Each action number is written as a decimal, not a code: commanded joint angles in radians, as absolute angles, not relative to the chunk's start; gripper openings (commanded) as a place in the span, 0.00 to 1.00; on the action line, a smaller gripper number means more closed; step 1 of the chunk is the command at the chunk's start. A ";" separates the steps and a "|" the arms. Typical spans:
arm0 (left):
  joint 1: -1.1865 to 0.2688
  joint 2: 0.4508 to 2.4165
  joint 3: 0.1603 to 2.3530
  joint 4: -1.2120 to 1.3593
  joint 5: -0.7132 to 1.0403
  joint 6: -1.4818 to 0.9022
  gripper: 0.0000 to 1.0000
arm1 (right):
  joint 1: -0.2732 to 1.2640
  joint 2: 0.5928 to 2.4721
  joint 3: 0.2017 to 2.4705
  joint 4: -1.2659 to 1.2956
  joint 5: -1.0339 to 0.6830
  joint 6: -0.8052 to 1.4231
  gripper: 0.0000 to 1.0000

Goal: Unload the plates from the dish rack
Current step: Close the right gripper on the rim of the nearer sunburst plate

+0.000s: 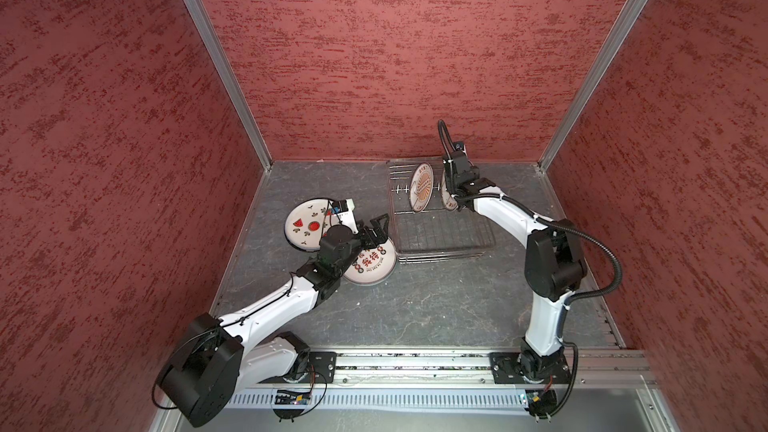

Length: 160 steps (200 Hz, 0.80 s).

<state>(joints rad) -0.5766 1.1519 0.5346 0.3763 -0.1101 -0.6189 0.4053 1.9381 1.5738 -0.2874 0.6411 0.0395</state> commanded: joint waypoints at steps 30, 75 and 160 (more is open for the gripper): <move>-0.572 1.187 0.545 0.385 -0.094 -0.591 0.99 | 0.411 1.860 1.514 -0.238 0.688 -0.052 0.03; -0.574 1.180 0.540 0.383 -0.091 -0.591 0.99 | 0.411 1.808 1.481 -0.220 0.733 -0.078 0.03; -0.577 1.184 0.526 0.397 -0.086 -0.598 0.99 | 0.417 1.753 1.468 -0.191 0.738 -0.100 0.03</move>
